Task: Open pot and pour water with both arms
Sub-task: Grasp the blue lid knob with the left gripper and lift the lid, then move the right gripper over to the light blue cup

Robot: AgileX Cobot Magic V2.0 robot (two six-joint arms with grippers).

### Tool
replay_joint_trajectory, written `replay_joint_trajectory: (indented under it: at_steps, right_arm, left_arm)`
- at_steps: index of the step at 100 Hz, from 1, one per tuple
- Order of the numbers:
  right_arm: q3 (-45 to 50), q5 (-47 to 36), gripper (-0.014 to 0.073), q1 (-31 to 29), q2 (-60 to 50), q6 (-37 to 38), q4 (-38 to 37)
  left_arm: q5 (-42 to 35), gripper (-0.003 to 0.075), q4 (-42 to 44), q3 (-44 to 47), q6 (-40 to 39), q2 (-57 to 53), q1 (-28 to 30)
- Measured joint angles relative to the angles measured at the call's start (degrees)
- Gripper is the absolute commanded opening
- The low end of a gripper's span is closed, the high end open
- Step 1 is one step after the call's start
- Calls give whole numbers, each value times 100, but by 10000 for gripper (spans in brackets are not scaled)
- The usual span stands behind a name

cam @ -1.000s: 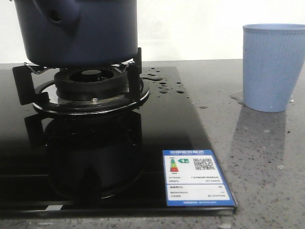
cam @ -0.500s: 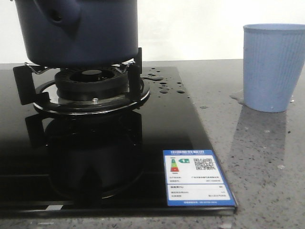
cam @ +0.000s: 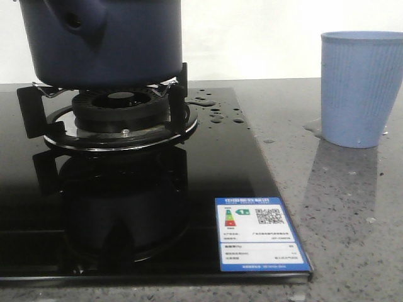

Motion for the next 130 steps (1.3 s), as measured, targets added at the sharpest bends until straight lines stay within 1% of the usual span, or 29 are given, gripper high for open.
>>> replay_joint_trajectory:
  at_steps: [24,47,56,73,83,87,97,114,130]
  right_arm:
    - [0,0,655,0,0,0,-27]
    - [0,0,655,0,0,0,-36]
    - [0,0,655,0,0,0,-40]
    - [0,0,655,0,0,0,-53]
    - [0,0,655,0,0,0,-116]
    - [0,0,655,0,0,0,-169]
    - [0,0,655,0,0,0,-385]
    - [65,-112,655,0,0,0,-1042]
    - [630,-548,655,0,0,0,-1498]
  left_arm:
    - [14,640,-51,-613,42,652,-37]
    - [308,632,-74,-810,51,1019,-48]
    - [452,576,-74,-810,56,1076,-48]
    - [740,394,-109,-810,56,1085,-48]
    - [812,302,-149,-810,56,1085,-48]
    - [823,280,-162,-810,56,1085,-48]
    - [903,248,-118,-923,56,1085,-48]
    - [1012,246,-95,-1234,-30,798,-48]
    - [1122,246,-95,-1503,-430,346,-48]
